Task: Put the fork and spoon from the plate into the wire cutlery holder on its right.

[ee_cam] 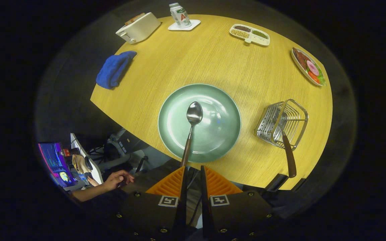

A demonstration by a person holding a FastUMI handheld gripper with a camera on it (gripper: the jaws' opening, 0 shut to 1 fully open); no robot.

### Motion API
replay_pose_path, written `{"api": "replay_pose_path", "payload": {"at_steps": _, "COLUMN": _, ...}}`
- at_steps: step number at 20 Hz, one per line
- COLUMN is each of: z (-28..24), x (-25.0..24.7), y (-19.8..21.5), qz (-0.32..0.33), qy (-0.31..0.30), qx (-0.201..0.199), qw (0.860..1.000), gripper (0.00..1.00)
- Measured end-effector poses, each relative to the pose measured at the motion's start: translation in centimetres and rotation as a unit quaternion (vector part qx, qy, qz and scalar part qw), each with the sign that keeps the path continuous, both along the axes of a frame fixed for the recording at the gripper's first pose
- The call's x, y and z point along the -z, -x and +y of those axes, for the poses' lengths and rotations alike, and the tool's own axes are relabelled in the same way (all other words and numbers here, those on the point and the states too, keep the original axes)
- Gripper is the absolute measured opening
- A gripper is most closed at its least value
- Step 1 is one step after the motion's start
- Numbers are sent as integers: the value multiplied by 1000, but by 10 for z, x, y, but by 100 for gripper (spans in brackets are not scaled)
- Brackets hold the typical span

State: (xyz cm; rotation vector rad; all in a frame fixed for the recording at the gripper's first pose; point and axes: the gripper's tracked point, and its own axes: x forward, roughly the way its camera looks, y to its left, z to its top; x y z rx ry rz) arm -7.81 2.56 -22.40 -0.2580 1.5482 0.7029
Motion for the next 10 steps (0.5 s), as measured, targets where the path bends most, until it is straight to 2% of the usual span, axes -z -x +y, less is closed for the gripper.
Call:
{"api": "replay_pose_path", "payload": {"at_steps": 5, "z": 16, "x": 19, "y": 13, "qz": 17, "qy": 2, "qx": -10, "qw": 1000, "gripper": 20}}
{"api": "replay_pose_path", "payload": {"at_steps": 10, "z": 25, "x": 51, "y": 23, "qz": 44, "qy": 11, "qx": 8, "qw": 999, "gripper": 21}}
